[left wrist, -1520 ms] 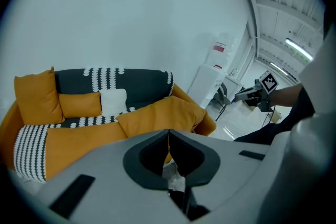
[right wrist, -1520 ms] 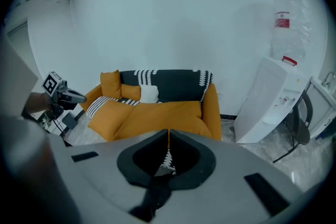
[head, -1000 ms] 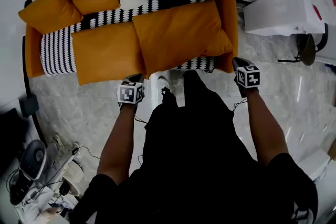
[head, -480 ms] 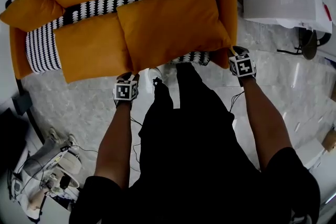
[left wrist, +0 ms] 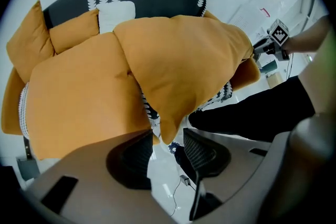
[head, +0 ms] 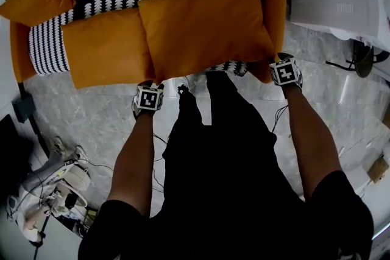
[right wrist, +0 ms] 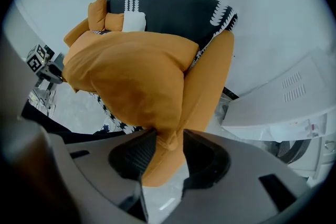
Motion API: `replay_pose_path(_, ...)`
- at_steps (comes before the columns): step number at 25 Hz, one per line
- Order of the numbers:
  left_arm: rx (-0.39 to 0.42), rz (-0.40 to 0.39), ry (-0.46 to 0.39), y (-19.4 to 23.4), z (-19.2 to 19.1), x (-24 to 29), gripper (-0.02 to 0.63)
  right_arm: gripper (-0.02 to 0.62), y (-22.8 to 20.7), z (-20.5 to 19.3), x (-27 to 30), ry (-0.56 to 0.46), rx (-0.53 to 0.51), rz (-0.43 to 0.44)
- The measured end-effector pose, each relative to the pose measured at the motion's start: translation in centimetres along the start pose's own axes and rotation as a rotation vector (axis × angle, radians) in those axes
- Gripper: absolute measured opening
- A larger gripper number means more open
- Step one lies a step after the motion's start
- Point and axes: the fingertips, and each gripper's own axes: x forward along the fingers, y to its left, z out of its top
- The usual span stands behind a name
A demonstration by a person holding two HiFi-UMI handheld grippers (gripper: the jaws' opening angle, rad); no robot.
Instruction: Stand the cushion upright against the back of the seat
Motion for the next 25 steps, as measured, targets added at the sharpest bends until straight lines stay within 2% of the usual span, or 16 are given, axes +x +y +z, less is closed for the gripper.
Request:
replay_pose_path(3,0.001,-0.027,-0.036,-0.7,1.7,-0.3,0.183,0.156,0.5,0.4,0.3,0.024,-0.014,0.037)
replay_pose_path(4,-0.017,-0.042,-0.054,-0.9,2.2,-0.3,0.149,0.127,0.7,0.6,0.3,0.027,-0.027,0.052)
replay_pose_path(5,-0.037,-0.053,-0.063,-1.0,2.5,-0.2,0.087,0.104,0.9,0.8,0.3,0.026,-0.041,0.066)
replay_pose_path(8,-0.057,-0.047,-0.062,-0.9,3.7,-1.2,0.048,0.057,1.1,1.6,0.2,0.003,-0.061,0.102)
replay_pose_path(13,-0.068,-0.038,-0.090,-0.7,5.5,-4.7,0.037,0.043,1.4,2.8,-1.3,-0.023,-0.039,0.152)
replay_pose_path(17,-0.148,-0.022,-0.137,-0.3,6.8,-7.0,0.032,0.040,1.2,3.4,-2.6,-0.065,-0.019,0.190)
replay_pose_path(25,-0.183,0.065,-0.197,0.4,10.7,-11.0,0.031,0.038,-0.2,5.9,-4.7,-0.152,0.022,0.250)
